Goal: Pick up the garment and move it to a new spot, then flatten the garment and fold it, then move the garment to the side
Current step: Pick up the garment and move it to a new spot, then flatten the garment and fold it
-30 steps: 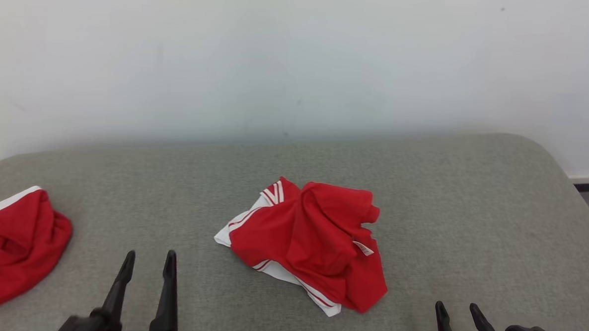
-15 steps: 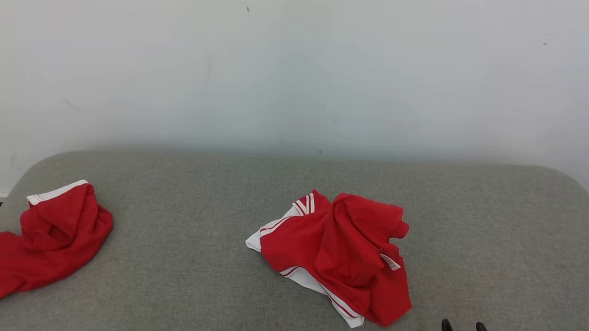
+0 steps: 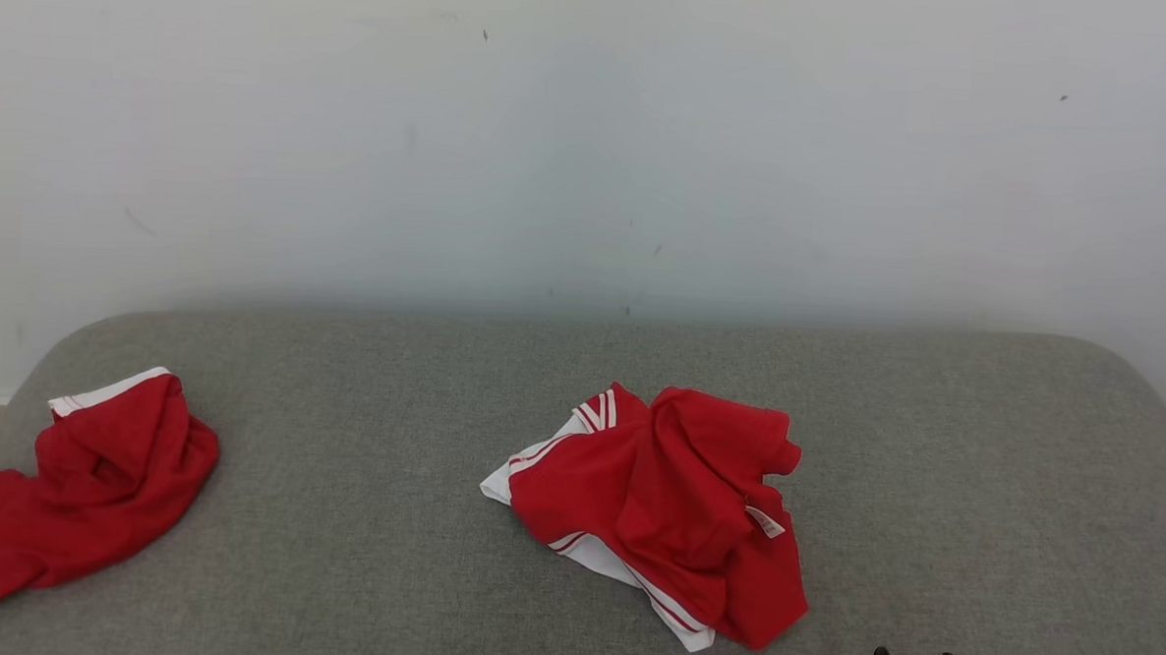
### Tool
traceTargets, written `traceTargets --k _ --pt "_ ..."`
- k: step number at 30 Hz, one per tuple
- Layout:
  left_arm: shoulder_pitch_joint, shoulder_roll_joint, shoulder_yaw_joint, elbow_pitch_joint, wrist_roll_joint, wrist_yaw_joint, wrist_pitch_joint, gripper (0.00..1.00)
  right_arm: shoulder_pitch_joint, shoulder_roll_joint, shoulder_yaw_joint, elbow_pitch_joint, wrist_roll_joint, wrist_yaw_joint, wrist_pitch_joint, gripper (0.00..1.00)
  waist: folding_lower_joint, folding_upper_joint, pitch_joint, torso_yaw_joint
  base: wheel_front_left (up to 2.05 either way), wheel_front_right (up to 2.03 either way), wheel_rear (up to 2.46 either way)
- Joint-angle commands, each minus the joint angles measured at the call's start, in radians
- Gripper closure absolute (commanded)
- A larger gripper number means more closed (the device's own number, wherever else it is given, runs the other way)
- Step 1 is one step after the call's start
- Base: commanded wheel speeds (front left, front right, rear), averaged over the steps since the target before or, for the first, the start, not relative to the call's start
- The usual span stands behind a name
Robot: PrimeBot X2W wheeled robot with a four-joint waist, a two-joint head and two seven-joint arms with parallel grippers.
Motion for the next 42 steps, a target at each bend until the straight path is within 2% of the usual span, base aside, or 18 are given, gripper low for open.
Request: traceTargets --k 1,21,27,34,42 --pt "-0.002 -0.001 0.005 0.0 0.0 -0.003 -0.004 0.0 0.005 0.0 0.001 -0.004 0.0 -0.002 0.0 0.0 0.0001 0.0 0.001 -0.002 0.0 0.0 0.0" --pt "-0.017 -0.018 0.025 -0.007 0.005 -0.004 -0.004 0.0 -0.006 0.0 0.026 -0.015 0.011 -0.002 0.005 0.0 0.0001 0.0 0.019 -0.03 0.0 0.0 0.0" --pt "-0.04 -0.03 0.029 0.01 0.005 -0.002 -0.004 0.0 -0.012 0.0 0.029 -0.021 0.003 -0.002 0.01 0.0 0.0001 0.0 0.04 -0.09 0.0 0.0 0.0" --pt "-0.168 -0.05 0.022 0.083 -0.03 0.004 0.021 0.0 -0.034 0.0 0.023 -0.04 -0.014 -0.002 0.02 0.0 0.0001 0.0 0.081 -0.219 0.0 0.0 0.0" --pt "-0.356 -0.056 0.032 0.203 -0.044 0.073 0.152 0.0 -0.051 0.001 0.032 -0.056 -0.018 -0.002 0.023 0.0 0.0001 0.0 0.144 -0.365 0.0 0.0 0.0"
